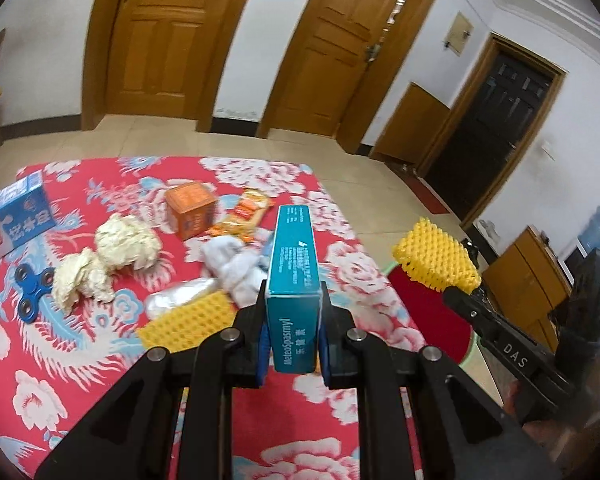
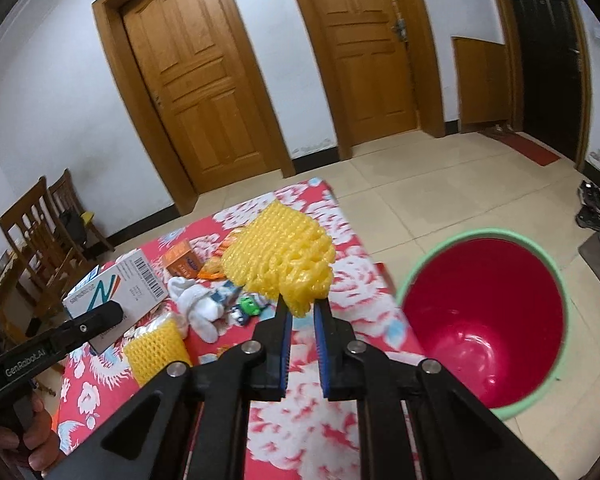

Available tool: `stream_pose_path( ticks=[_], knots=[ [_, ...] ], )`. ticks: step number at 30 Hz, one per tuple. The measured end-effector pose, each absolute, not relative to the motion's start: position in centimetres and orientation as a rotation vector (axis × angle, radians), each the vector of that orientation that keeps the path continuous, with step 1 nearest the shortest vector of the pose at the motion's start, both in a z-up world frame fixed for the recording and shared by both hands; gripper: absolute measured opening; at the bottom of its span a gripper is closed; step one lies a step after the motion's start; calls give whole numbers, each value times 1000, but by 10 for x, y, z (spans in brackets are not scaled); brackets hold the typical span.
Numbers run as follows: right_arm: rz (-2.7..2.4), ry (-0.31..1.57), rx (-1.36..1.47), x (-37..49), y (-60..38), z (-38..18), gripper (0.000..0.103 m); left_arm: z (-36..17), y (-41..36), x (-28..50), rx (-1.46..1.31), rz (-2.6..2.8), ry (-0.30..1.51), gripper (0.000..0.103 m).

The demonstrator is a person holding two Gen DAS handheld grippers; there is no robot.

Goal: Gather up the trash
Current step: 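Carry the teal box and foam net over the red bucket and open both tools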

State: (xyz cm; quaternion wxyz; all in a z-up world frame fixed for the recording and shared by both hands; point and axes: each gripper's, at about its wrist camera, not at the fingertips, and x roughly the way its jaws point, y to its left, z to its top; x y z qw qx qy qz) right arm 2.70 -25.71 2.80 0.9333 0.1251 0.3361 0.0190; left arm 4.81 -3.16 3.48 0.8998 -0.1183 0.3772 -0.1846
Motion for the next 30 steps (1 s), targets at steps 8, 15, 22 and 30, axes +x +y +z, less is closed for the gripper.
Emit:
stream_pose_path(
  ticks=[8,15,22,30],
  knots=[
    [-47,662,293,6,-293,30,13,47,-72,42,-161,-457,760,18],
    [-128,670,330,-4,-326,18,13,45,-115,46,-95,-535,771,18],
    [-188,685,364,-2,-356,1,13,31,-160,55,-37,-594,803,18],
    [-228,711,411,3,-393,-22,17,5,-214,66,43,-650,851,18]
  ],
)
